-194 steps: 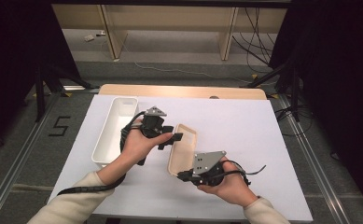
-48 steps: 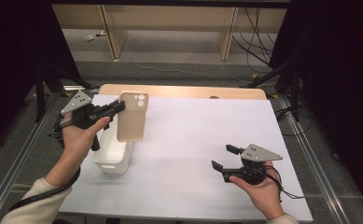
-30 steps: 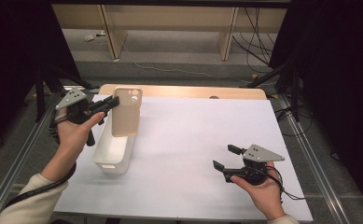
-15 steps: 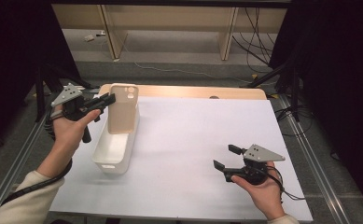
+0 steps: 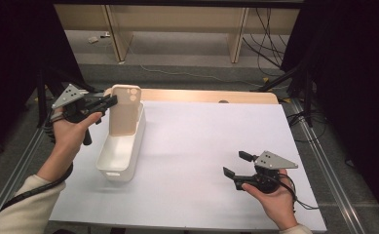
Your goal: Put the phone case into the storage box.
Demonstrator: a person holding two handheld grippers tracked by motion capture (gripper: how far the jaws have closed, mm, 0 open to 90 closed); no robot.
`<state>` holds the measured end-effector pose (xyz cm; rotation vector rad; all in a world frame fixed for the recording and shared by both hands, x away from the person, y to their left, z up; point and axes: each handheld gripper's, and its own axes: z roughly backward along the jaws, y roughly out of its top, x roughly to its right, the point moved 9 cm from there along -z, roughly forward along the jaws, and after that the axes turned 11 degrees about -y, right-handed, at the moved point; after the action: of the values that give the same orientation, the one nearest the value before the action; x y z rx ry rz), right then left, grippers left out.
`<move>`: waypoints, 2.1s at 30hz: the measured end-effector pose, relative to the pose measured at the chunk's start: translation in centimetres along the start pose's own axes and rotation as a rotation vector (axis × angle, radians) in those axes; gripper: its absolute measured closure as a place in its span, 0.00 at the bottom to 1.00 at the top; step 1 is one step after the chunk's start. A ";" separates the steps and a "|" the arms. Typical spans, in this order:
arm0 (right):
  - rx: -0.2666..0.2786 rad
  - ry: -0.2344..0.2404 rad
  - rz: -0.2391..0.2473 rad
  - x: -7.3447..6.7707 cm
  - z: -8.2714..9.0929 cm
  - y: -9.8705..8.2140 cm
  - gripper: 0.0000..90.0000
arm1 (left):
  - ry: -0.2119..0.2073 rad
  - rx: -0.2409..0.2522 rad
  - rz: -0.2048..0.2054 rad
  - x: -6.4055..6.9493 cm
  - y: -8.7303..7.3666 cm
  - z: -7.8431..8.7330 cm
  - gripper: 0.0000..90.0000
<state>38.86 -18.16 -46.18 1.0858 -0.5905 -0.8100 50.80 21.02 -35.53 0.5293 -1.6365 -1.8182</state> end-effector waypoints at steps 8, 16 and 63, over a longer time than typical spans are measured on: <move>0.025 -0.002 -0.013 0.0 0.0 0.1 0.22 | 0.002 -0.001 -0.008 -0.8 0.0 0.0 0.91; 0.014 0.008 -0.040 -0.2 0.4 0.0 0.22 | -0.001 -0.004 -0.019 -1.3 0.1 -0.4 0.91; 0.006 -0.029 -0.052 0.4 1.7 -0.5 0.22 | 0.019 -0.037 -0.026 -4.1 -0.4 -3.1 0.91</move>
<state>37.66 -19.46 -46.05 1.1007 -0.5911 -0.8710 55.76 21.62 -36.82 0.5530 -1.5872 -1.8528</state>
